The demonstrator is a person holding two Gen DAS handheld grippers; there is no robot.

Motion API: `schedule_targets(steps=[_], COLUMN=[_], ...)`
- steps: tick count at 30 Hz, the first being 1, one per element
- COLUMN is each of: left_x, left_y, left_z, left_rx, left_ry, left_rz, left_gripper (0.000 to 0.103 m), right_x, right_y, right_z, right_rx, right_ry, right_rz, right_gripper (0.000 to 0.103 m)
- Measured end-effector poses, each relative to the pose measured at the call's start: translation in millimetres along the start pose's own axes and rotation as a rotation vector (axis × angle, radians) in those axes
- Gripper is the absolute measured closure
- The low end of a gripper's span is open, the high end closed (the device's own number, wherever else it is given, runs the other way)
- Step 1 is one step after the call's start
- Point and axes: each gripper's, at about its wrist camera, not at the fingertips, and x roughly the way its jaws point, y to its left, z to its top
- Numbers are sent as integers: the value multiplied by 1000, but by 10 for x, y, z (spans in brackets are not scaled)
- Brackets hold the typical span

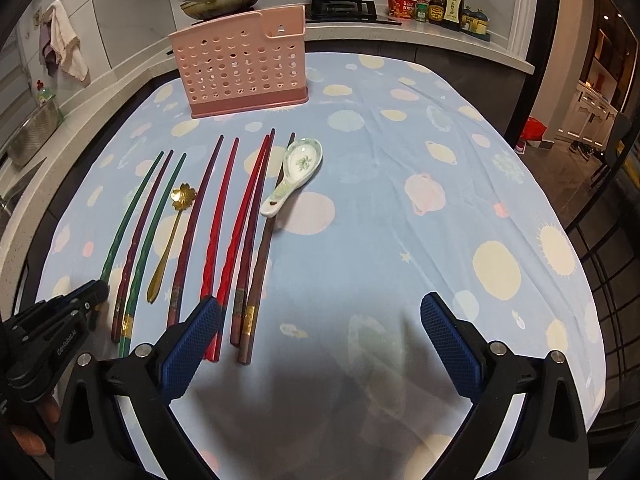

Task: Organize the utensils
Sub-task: 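Grasp a green chopstick with the left tool while the right tool grasps the white ceramic spoon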

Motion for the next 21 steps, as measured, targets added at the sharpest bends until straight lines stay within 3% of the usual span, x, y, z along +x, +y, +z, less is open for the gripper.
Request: schedule_targets(steps=[11, 16, 21], left_x=[101, 119, 127], left_y=[34, 41, 38], left_z=[110, 126, 125], left_rx=[-29, -35, -28], left_ry=[16, 15, 8], left_rz=[1, -4, -3], left_gripper=[96, 96, 96], right_x=[402, 659, 838], right_y=[-10, 45, 47], right_z=[658, 760, 732], right_rx=[59, 72, 88], right_ry=[1, 39, 75], right_rz=[93, 118, 130], right_gripper=[43, 68, 78])
